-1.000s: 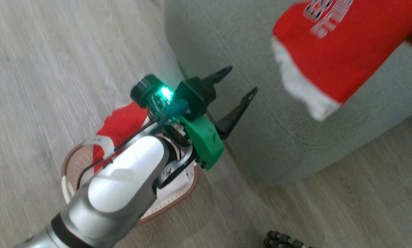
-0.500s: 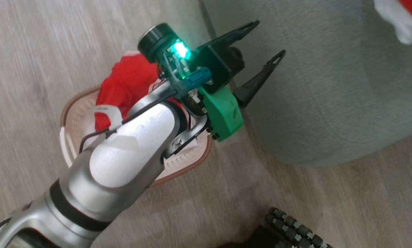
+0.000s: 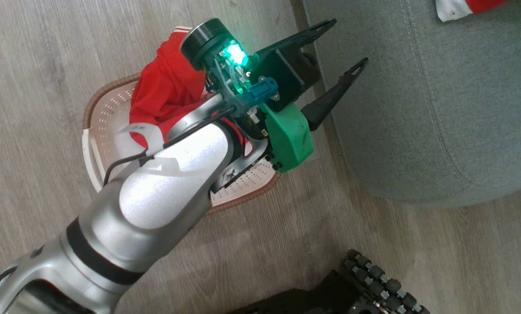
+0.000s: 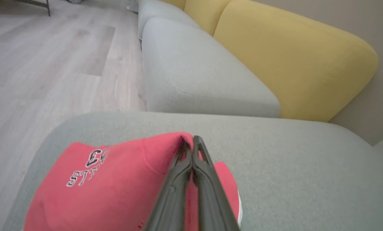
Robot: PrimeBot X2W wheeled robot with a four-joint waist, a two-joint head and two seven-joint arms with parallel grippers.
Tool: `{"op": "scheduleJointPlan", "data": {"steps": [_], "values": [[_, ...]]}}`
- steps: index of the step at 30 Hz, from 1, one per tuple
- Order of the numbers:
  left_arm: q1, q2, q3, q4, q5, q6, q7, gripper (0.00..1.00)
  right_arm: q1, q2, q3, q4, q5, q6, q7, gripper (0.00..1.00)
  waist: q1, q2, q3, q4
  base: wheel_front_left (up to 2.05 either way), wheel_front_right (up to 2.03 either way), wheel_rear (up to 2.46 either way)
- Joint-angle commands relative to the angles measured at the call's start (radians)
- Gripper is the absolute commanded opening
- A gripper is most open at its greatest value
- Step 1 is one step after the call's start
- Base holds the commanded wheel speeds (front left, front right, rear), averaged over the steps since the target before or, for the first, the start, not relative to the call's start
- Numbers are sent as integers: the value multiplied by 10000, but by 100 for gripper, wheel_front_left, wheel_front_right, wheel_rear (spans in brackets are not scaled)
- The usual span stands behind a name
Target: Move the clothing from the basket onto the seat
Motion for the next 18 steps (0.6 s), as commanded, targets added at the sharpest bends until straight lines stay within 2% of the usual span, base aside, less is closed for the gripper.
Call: {"op": "scheduleJointPlan", "data": {"steps": [1,5,12,13,14,15,18], "values": [[-408,-47,237,-318,39,6,-70,100,-45,-520,295,79,-14,-4,109,0,-1,1,-32,18,0,0,0],[-380,-30,248,-232,-26,26,-144,100,40,-527,1168,779,398,-4,822,0,-1,1,-149,32,0,0,0],[-292,-40,238,-102,-143,81,-268,100,244,-669,2638,1214,1581,-4,2899,0,-1,1,-501,101,0,0,0],[-276,-34,234,-91,-153,90,-287,100,256,-720,2800,1203,1728,-4,3093,17,-1,1,-563,115,0,0,0],[-257,-26,233,-82,-165,100,-307,100,265,-762,2933,1166,1890,-4,3214,47,-1,1,-629,129,0,0,0],[-238,-18,232,-75,-176,113,-325,100,261,-815,3039,1138,2028,-4,3269,100,-1,1,-694,142,0,0,0],[-146,1,226,-41,-230,143,-400,100,254,-958,3349,1093,2305,-4,3302,100,-1,1,-944,172,0,0,0]]}}
